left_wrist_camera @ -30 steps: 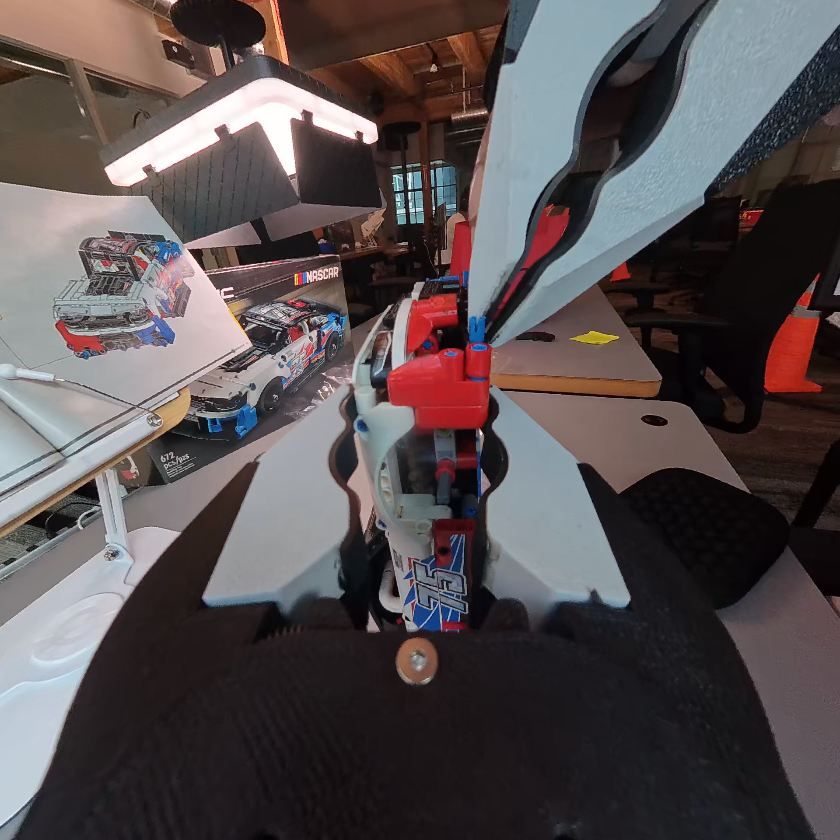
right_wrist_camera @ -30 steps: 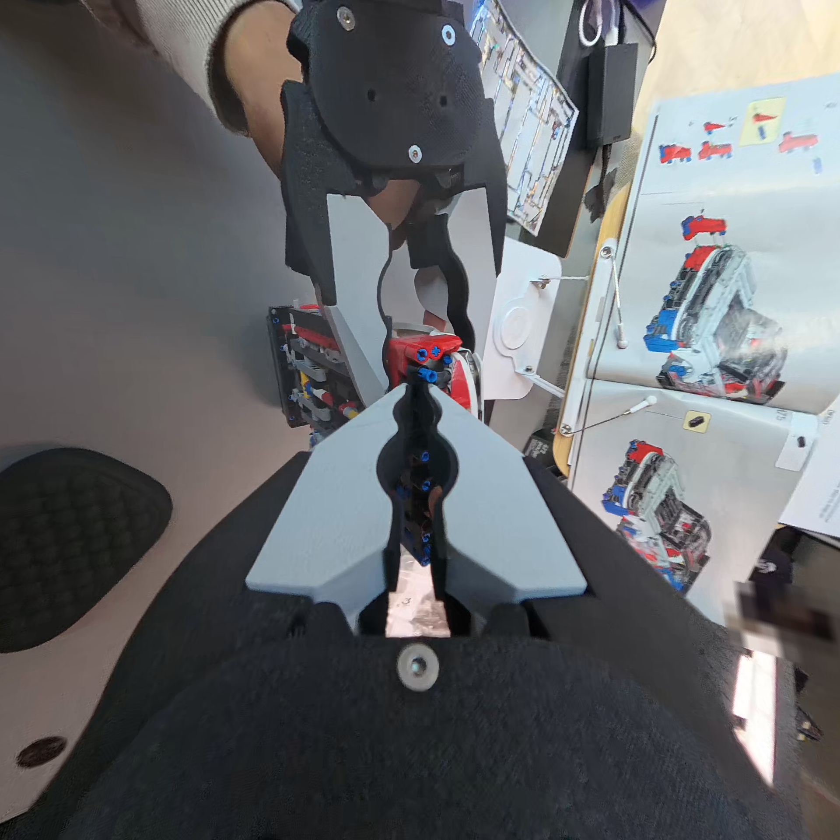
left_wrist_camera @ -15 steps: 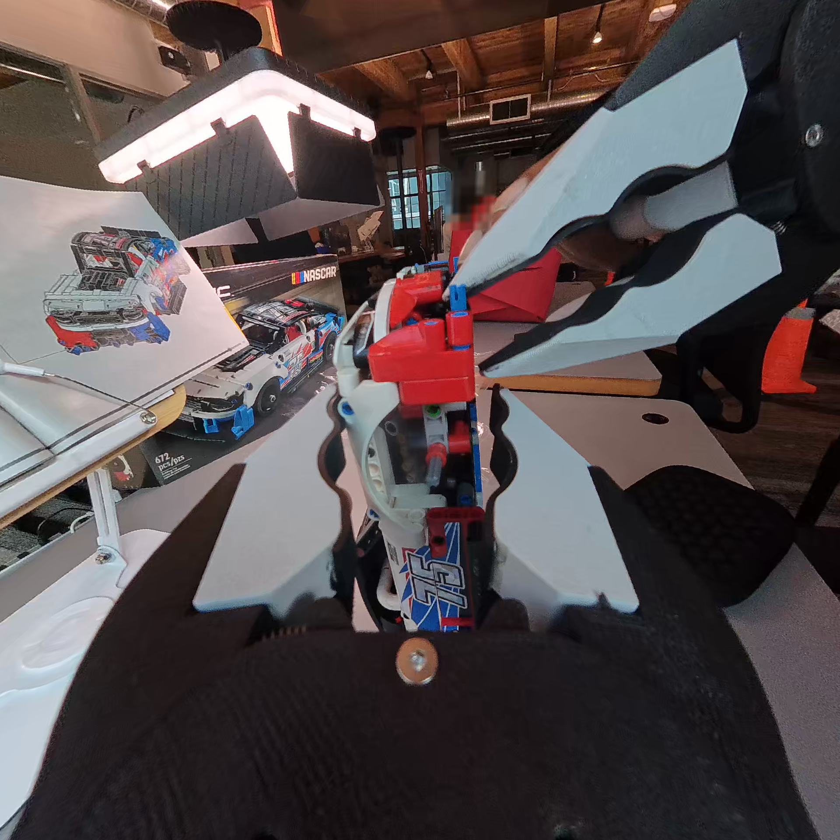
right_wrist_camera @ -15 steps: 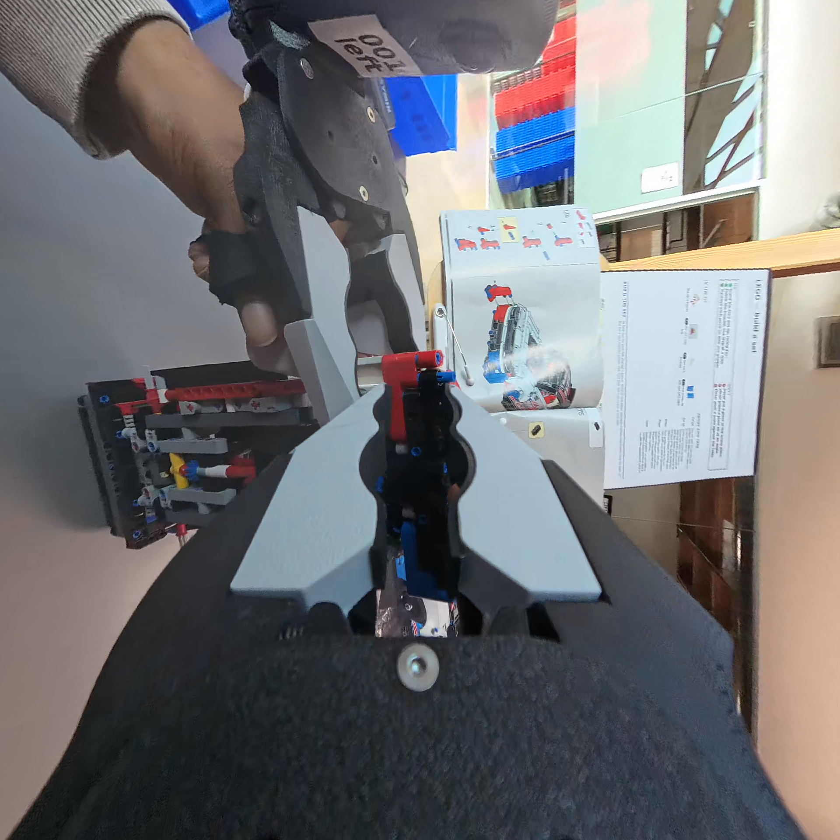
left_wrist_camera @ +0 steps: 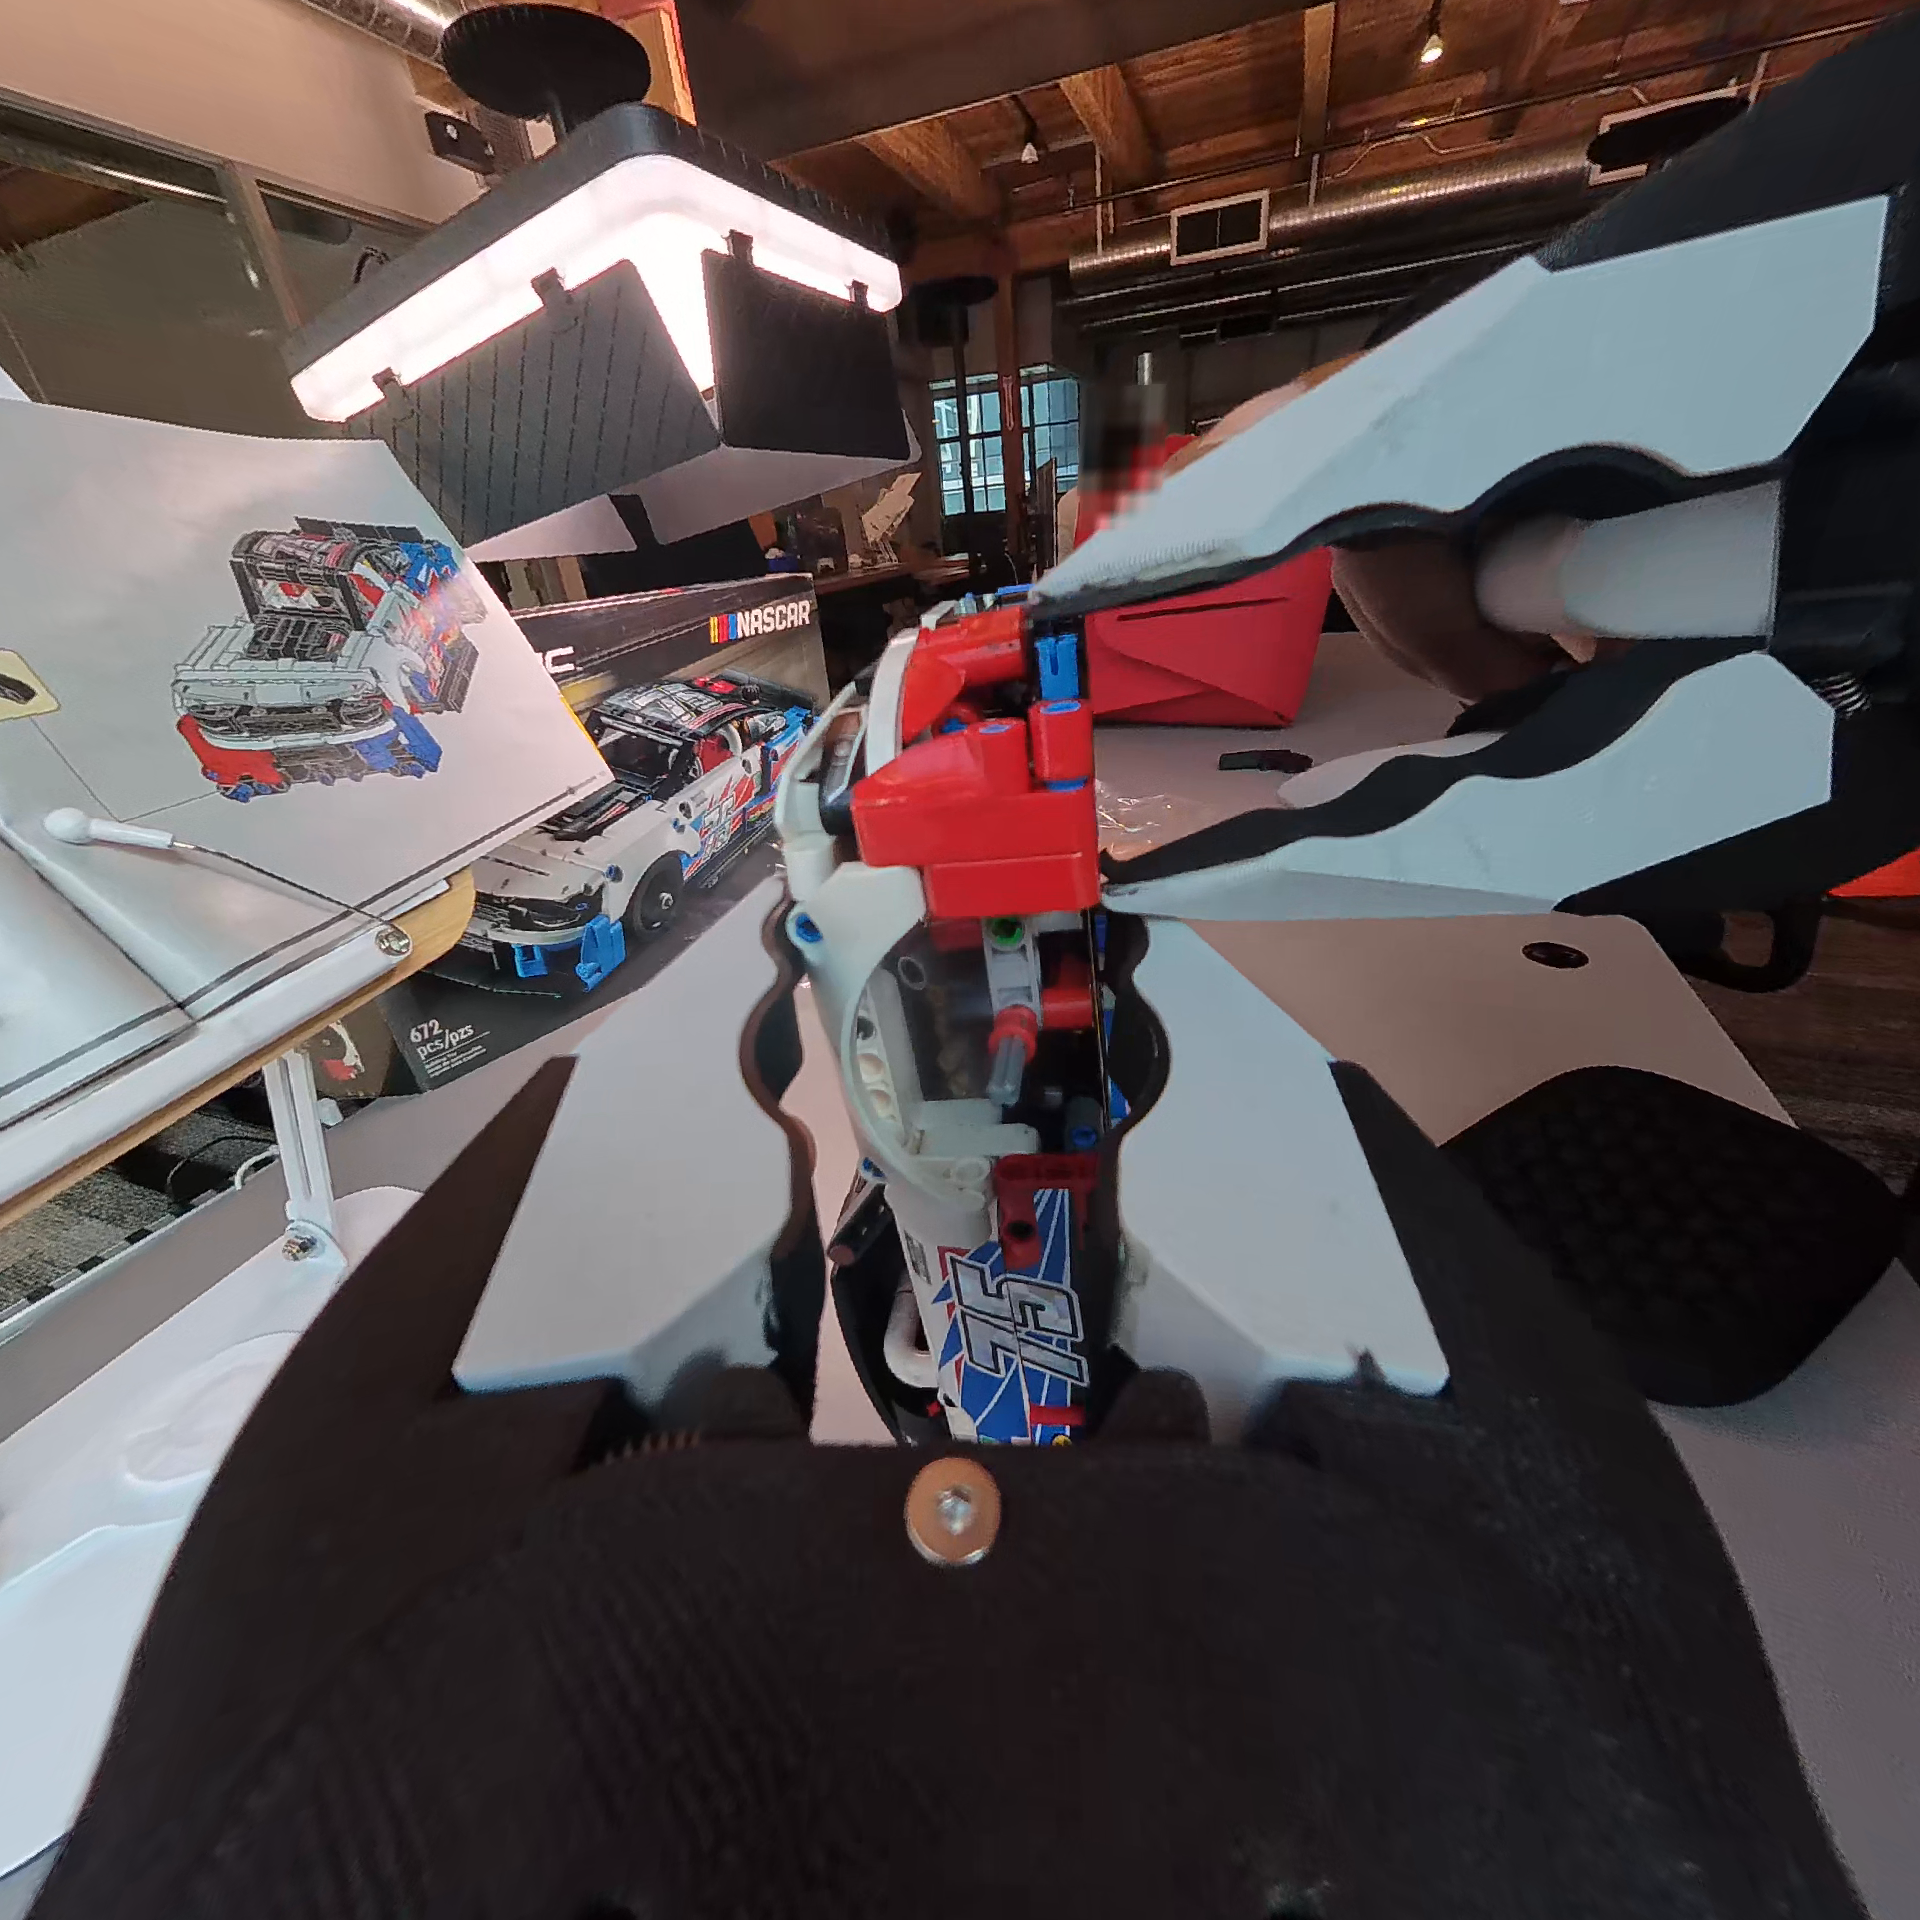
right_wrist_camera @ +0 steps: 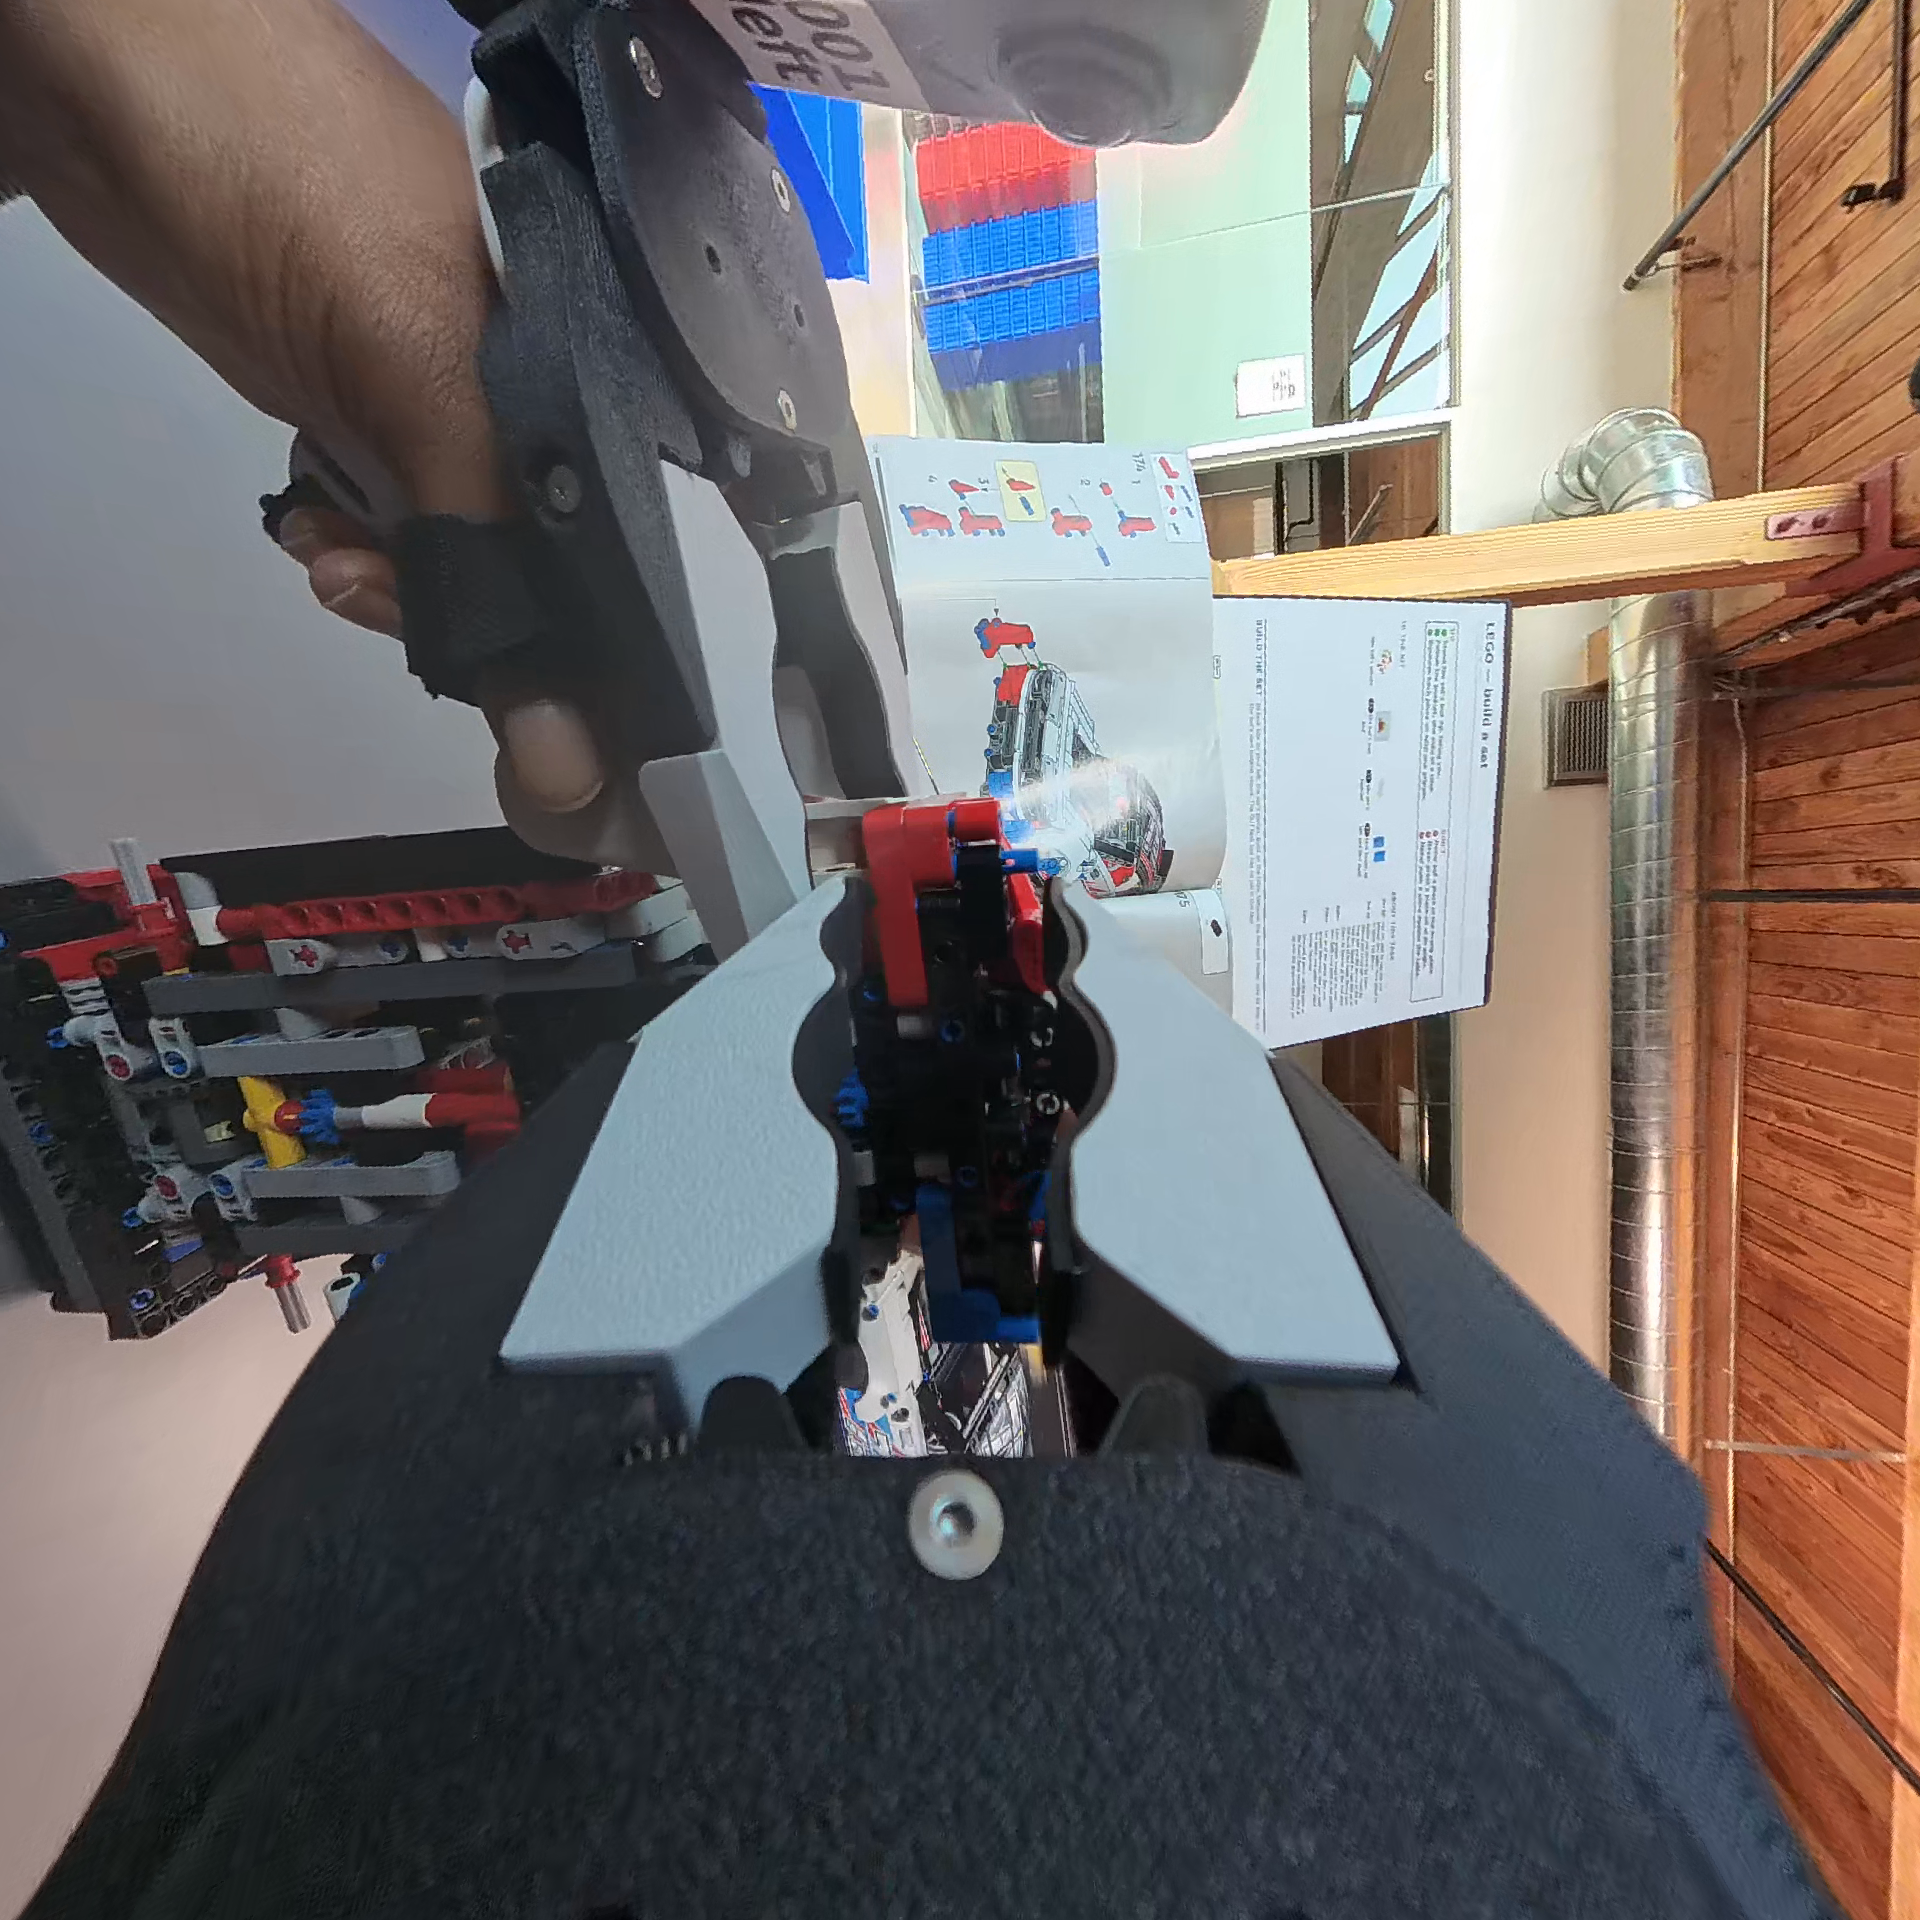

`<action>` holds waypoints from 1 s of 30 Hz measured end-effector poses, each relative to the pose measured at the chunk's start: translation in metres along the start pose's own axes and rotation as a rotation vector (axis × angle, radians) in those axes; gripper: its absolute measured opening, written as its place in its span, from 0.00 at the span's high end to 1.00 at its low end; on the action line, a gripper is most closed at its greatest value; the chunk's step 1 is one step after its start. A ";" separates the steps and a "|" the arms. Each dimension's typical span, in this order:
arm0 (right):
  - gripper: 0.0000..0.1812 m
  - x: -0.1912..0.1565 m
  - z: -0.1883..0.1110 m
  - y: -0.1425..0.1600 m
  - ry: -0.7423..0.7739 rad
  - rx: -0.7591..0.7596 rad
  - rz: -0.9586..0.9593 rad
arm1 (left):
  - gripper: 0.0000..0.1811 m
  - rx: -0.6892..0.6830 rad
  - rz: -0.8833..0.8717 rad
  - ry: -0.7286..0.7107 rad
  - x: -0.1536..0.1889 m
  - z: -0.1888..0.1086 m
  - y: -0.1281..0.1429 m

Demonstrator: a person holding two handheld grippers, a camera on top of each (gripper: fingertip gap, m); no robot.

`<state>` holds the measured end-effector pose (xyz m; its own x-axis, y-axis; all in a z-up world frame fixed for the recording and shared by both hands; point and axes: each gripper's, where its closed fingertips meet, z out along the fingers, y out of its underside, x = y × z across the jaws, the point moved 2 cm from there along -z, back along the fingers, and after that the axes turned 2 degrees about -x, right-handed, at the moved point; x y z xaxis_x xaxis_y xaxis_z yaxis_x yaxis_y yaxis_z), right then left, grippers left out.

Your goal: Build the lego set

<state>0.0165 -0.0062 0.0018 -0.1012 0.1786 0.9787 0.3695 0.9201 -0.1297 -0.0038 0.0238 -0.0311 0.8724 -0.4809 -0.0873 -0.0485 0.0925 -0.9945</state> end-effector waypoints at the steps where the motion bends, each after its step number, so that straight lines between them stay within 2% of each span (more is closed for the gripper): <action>1: 0.84 -0.002 0.000 0.000 -0.005 0.004 0.005 | 0.69 0.002 -0.004 0.002 0.000 0.000 0.000; 4: 0.81 -0.006 -0.002 0.001 -0.045 0.020 0.062 | 0.69 -0.017 -0.005 0.012 0.001 0.001 0.005; 10: 0.83 -0.003 0.001 0.003 -0.027 0.004 0.044 | 0.71 -0.018 -0.013 0.036 0.006 0.003 0.006; 25: 0.88 -0.005 0.006 -0.001 -0.032 -0.029 -0.221 | 0.69 -0.029 -0.070 0.018 0.006 0.005 0.006; 30: 0.87 -0.004 0.010 0.000 -0.050 -0.028 -0.187 | 0.69 -0.059 -0.063 -0.005 0.003 0.005 0.007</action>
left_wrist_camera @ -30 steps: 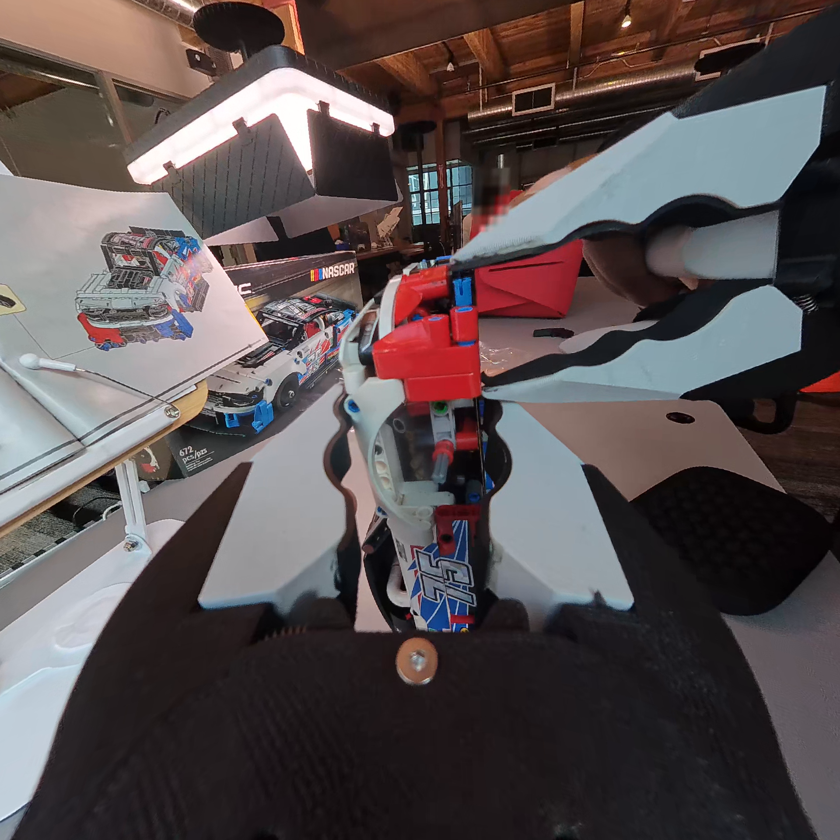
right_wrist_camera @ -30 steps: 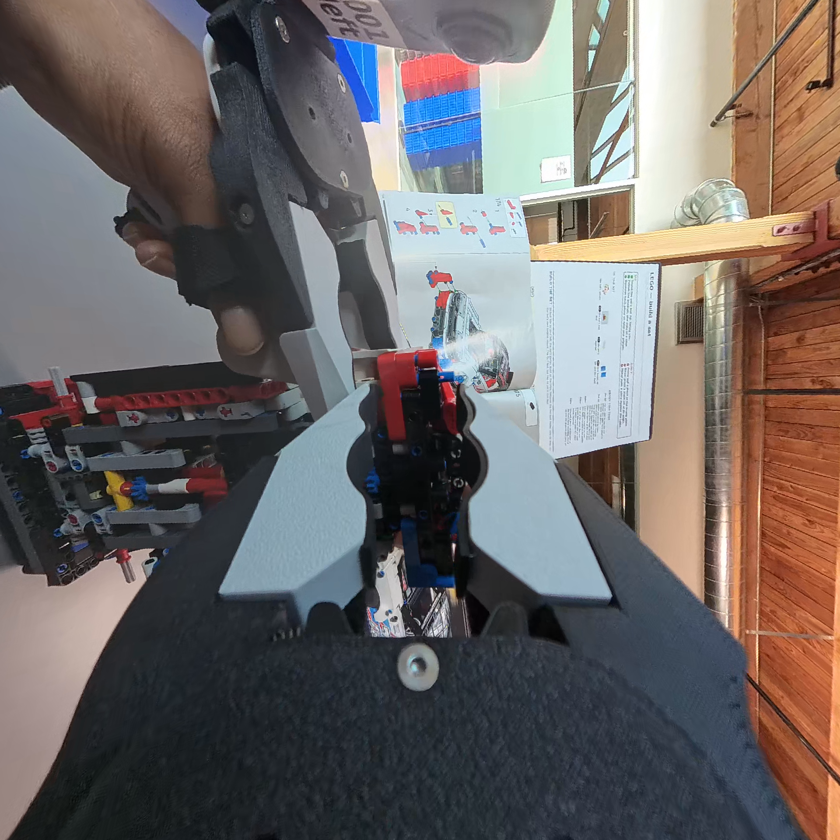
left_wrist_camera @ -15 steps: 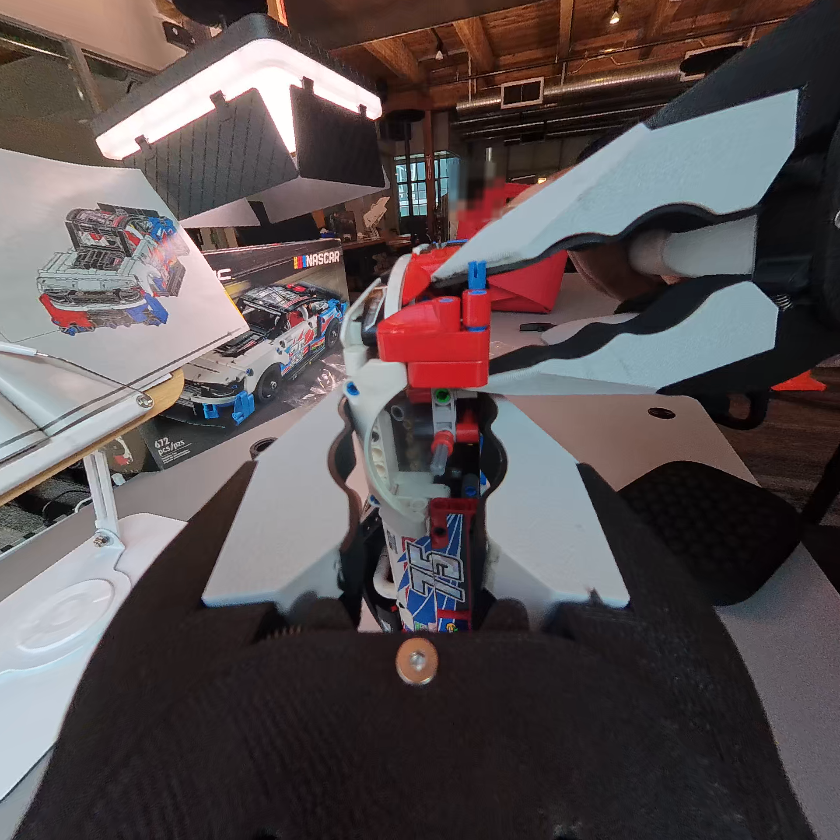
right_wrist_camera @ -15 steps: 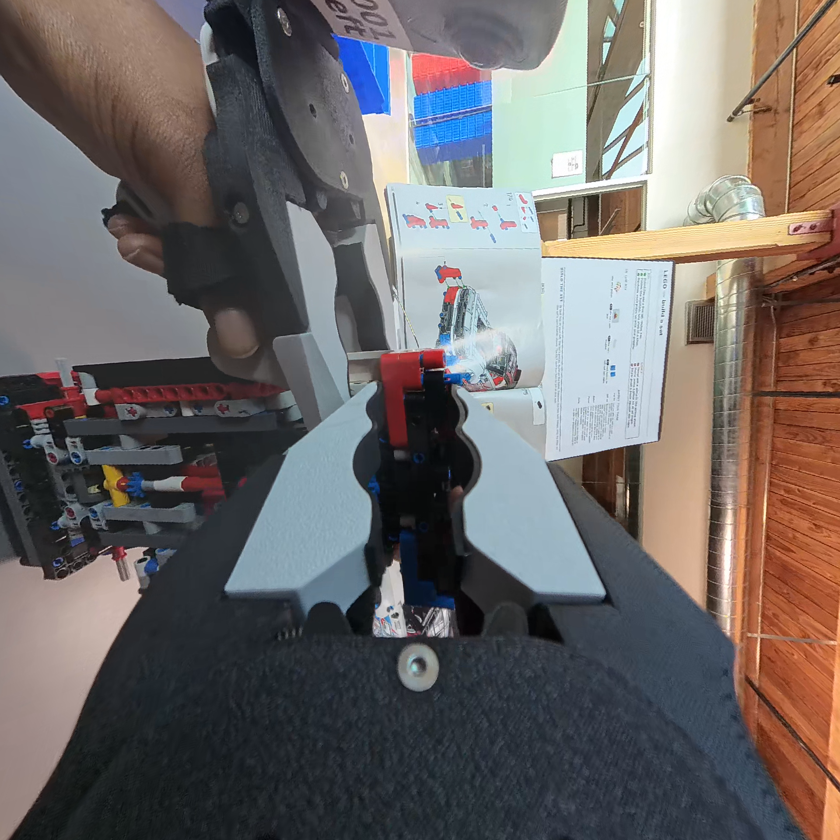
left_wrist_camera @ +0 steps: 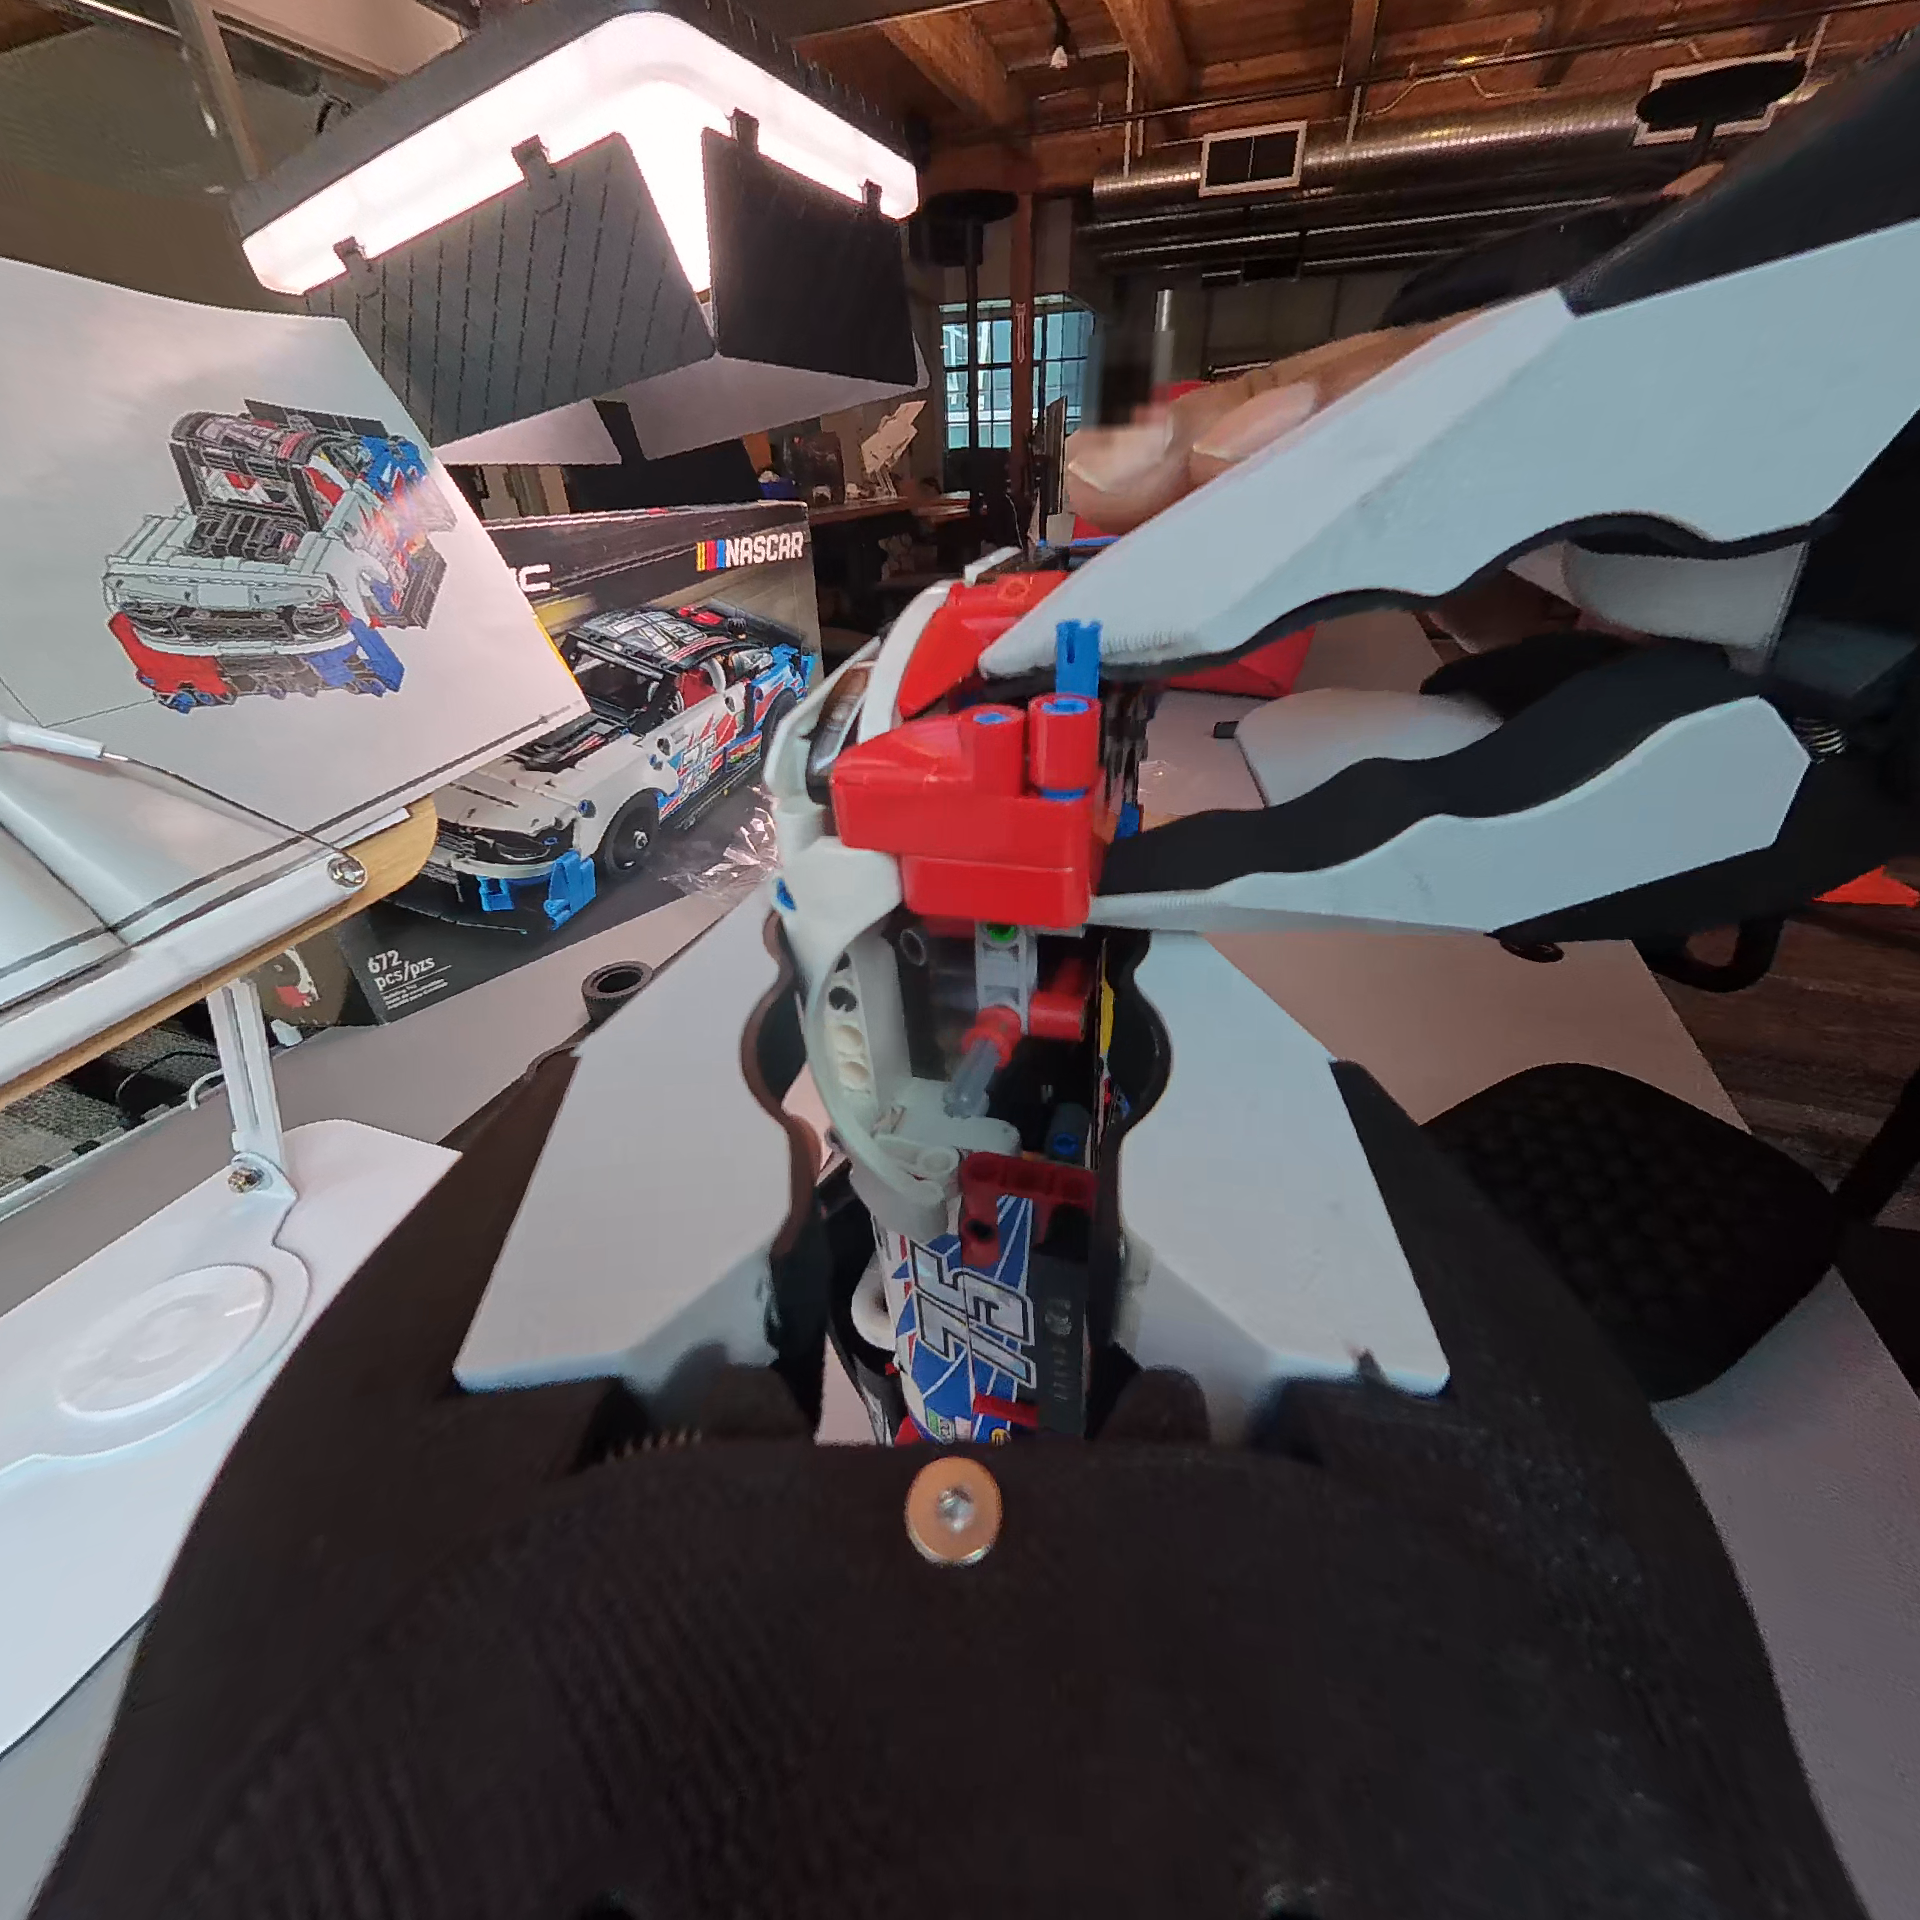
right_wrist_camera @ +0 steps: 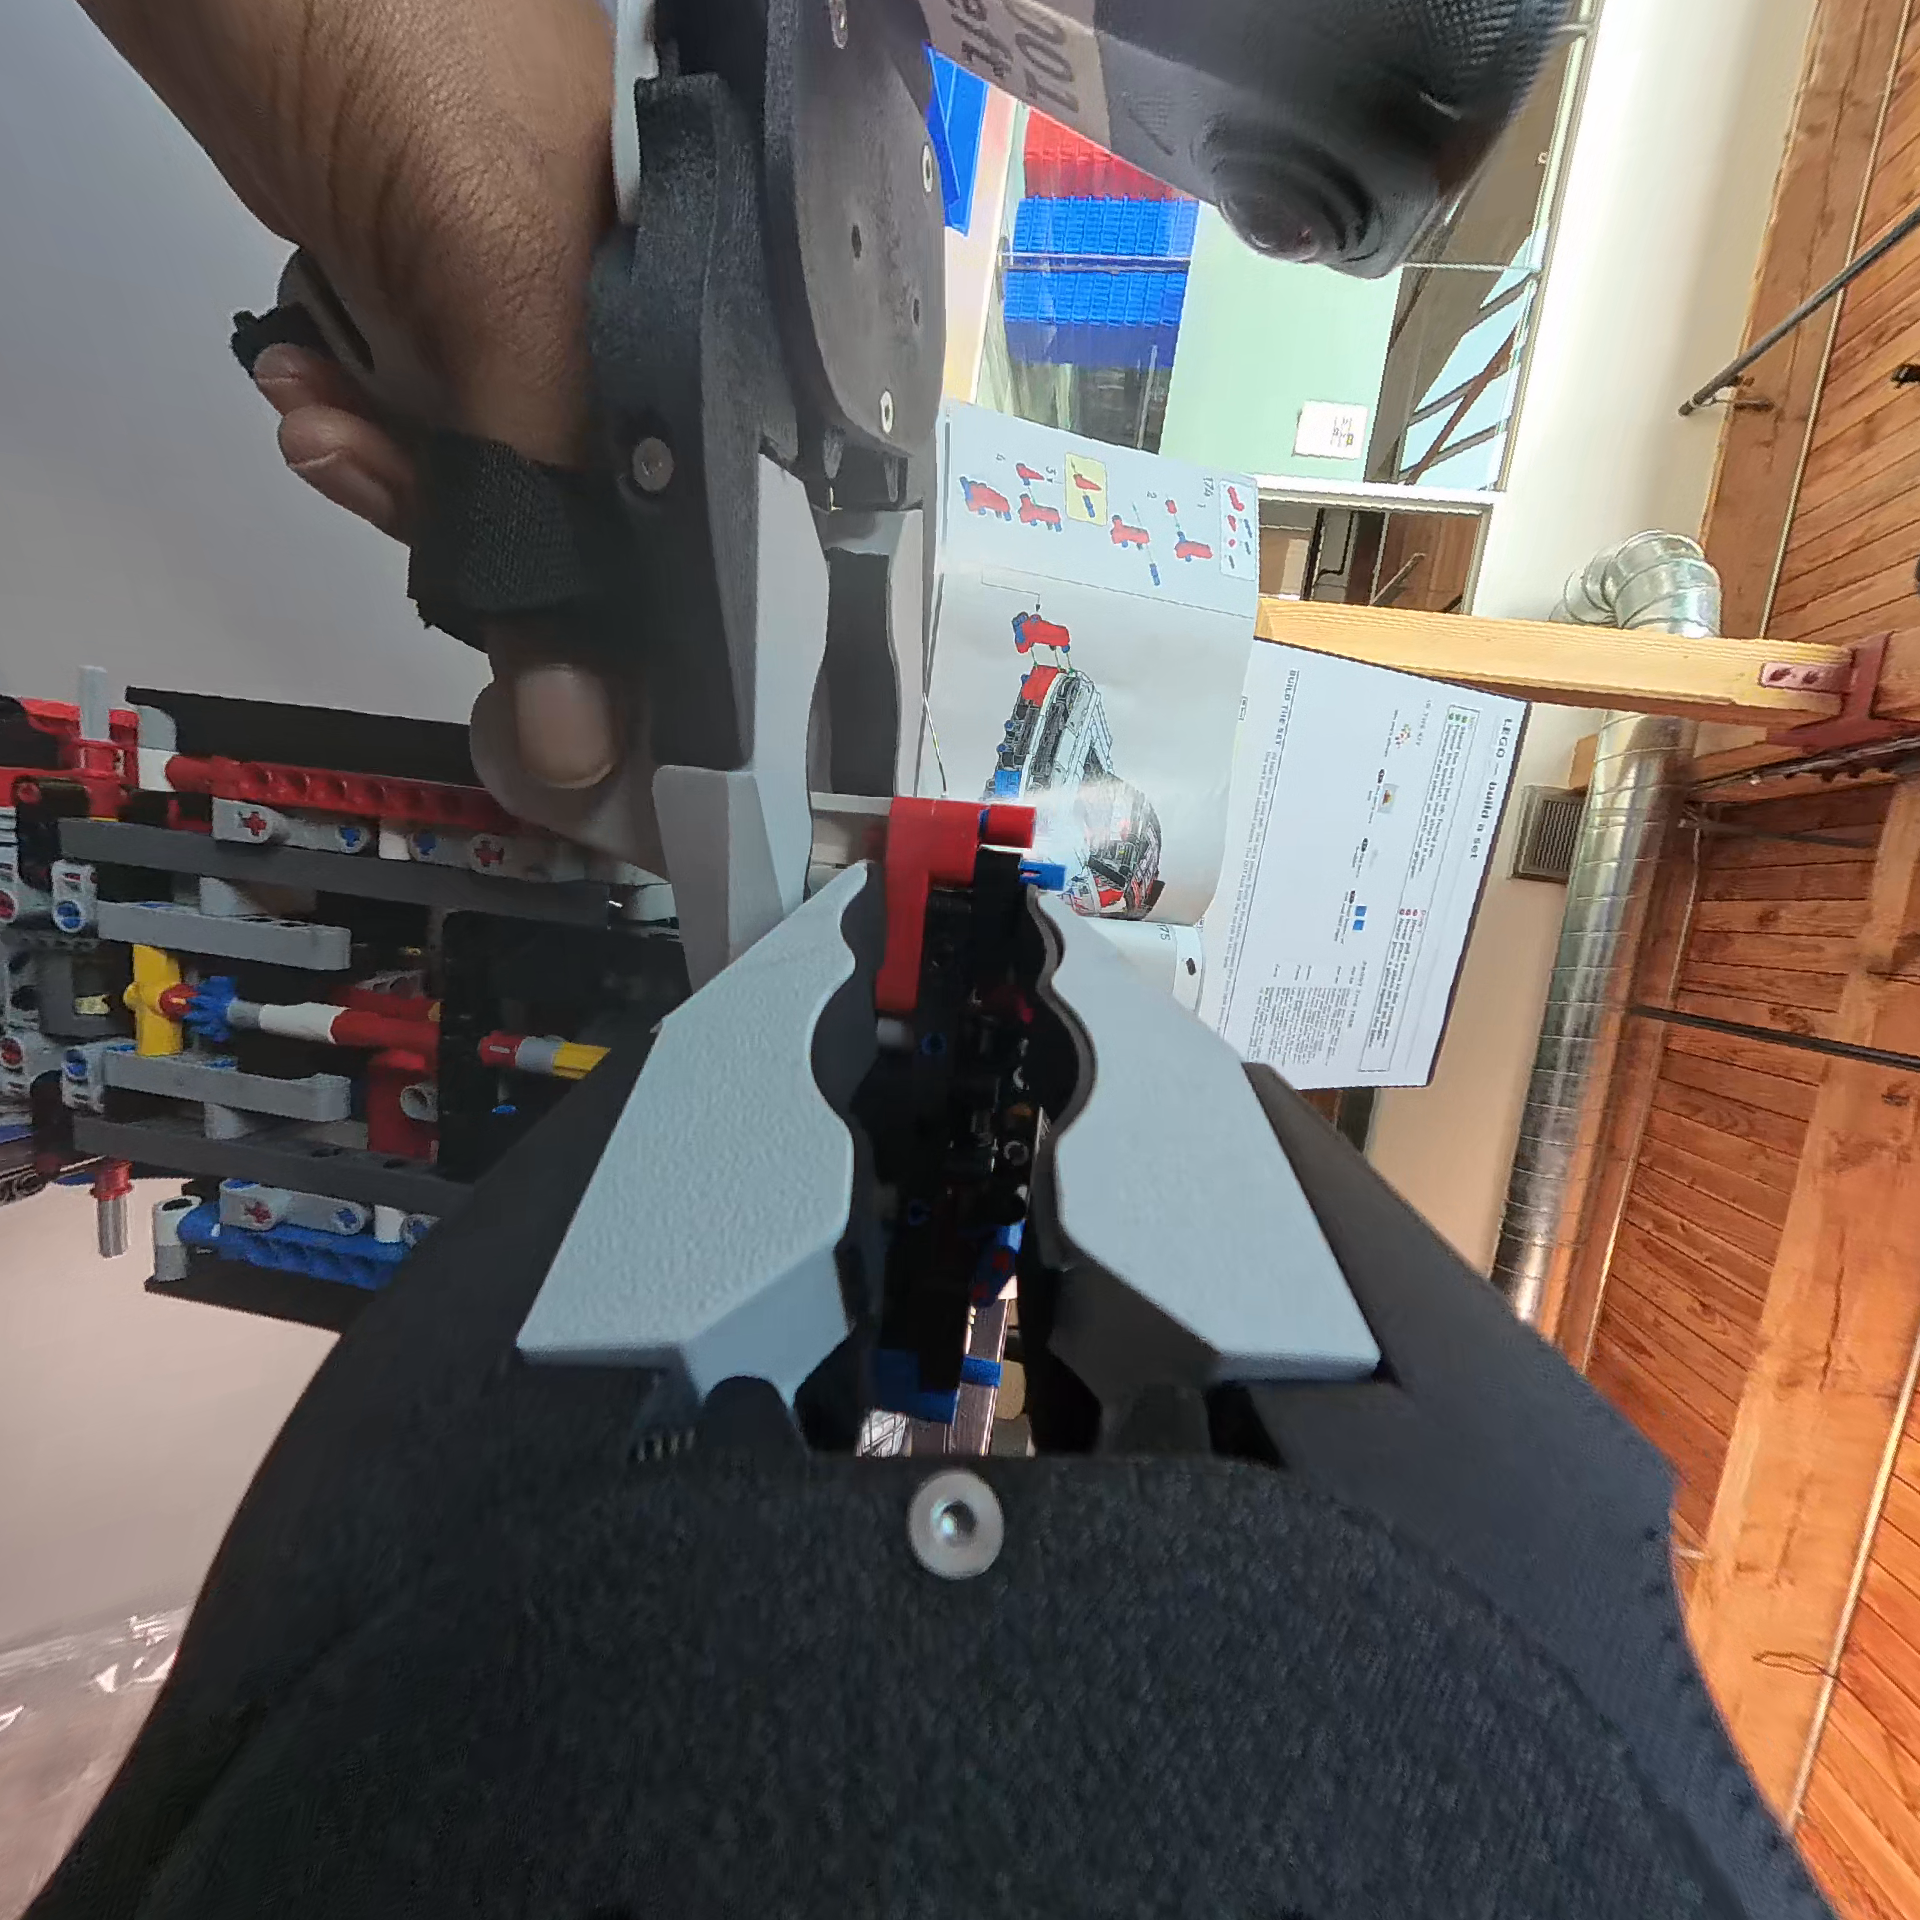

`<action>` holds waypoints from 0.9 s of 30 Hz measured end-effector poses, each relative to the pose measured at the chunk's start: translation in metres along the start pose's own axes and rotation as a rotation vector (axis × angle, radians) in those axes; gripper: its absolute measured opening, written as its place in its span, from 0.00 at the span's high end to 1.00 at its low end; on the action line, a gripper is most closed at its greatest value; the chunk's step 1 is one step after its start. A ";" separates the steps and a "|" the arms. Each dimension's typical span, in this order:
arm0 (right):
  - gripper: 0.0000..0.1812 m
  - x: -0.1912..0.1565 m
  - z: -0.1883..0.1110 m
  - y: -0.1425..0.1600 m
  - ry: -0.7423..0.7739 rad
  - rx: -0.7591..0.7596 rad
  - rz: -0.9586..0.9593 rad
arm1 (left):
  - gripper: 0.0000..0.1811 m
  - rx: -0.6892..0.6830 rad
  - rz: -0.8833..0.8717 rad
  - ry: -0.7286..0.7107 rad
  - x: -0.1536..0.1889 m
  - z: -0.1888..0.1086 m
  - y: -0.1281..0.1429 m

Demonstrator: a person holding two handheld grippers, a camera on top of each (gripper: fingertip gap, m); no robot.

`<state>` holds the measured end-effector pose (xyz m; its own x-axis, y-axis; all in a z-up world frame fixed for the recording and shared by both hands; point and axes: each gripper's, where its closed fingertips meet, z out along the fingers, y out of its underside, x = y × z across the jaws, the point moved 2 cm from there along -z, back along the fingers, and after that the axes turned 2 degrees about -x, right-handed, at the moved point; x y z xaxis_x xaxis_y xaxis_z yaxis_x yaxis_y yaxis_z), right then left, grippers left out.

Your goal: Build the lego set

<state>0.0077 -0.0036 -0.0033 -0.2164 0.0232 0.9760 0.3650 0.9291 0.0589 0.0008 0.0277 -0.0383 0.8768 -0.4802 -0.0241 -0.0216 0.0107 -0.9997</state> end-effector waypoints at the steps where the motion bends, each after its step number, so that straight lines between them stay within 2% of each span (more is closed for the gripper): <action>1: 0.87 0.000 0.000 0.001 -0.005 0.001 0.018 | 0.69 0.007 -0.004 0.002 0.000 0.000 0.000; 3: 0.87 0.001 -0.001 0.003 -0.006 -0.011 0.080 | 0.70 0.015 -0.018 0.005 -0.001 0.000 0.000; 8: 0.88 0.000 -0.005 0.003 0.045 -0.005 0.079 | 0.71 0.016 -0.020 0.011 0.002 0.001 0.000; 11: 0.87 0.000 -0.004 0.004 0.037 -0.009 0.060 | 0.71 0.015 -0.018 0.011 0.001 0.001 0.000; 14: 0.87 0.000 -0.005 0.003 0.007 0.032 0.143 | 0.71 0.015 -0.012 0.023 0.001 0.000 0.000; 17: 0.65 0.009 -0.028 -0.004 -0.094 0.156 0.403 | 0.71 0.015 -0.008 0.021 0.000 0.000 0.000; 19: 0.66 0.025 -0.051 0.001 -0.109 0.296 0.659 | 0.71 0.018 0.001 0.042 0.000 -0.002 0.000; 21: 0.66 0.025 -0.062 0.028 -0.120 0.334 0.826 | 0.72 0.019 0.022 0.079 0.004 -0.004 0.000; 24: 0.62 -0.008 -0.060 0.069 -0.270 0.340 1.050 | 0.72 0.022 0.074 0.152 0.013 -0.007 0.001; 27: 0.60 -0.038 -0.063 0.077 -0.389 0.427 1.155 | 0.72 0.031 0.142 0.245 0.026 -0.014 0.000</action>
